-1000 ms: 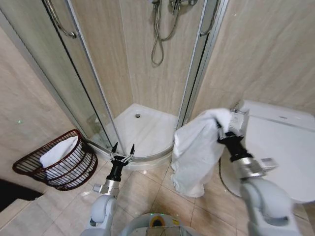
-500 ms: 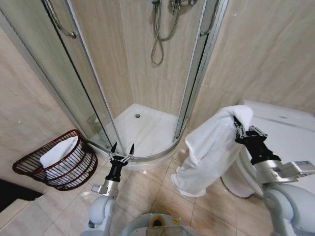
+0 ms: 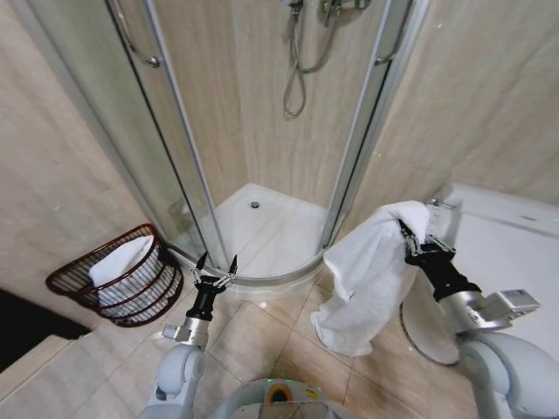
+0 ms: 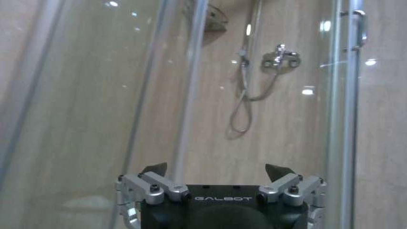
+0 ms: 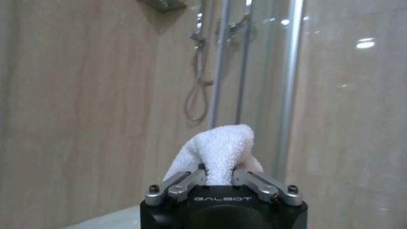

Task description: Discard the used towel into the hamper.

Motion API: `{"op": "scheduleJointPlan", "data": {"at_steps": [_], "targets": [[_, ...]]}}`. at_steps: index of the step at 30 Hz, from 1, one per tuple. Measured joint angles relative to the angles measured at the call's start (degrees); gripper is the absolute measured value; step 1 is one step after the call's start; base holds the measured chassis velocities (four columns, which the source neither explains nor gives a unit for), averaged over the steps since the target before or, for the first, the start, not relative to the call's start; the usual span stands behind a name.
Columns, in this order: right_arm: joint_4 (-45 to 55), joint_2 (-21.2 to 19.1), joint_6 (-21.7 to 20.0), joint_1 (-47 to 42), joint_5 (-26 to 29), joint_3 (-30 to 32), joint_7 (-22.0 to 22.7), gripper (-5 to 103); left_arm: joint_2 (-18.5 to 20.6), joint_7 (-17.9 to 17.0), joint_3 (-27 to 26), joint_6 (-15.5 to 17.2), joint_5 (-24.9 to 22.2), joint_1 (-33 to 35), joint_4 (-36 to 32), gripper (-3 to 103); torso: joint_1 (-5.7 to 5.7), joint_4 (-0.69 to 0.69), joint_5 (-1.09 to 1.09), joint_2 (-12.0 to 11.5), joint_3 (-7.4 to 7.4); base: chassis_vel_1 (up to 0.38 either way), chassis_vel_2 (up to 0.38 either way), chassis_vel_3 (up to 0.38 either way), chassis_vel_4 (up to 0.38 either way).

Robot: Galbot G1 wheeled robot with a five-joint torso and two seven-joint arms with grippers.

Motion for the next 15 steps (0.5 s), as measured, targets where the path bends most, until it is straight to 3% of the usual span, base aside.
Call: {"op": "scheduleJointPlan", "data": {"at_steps": [15], "targets": [[-0.1,-0.1,-0.3,-0.2,1.2,1.4,0.0,7,-0.3,0.1,-0.2,-0.2,0.8,0.5,-0.4,100,0.0,-0.01,-0.01,0.0,0.01,0.134,0.084,0.09,0.141]]}}
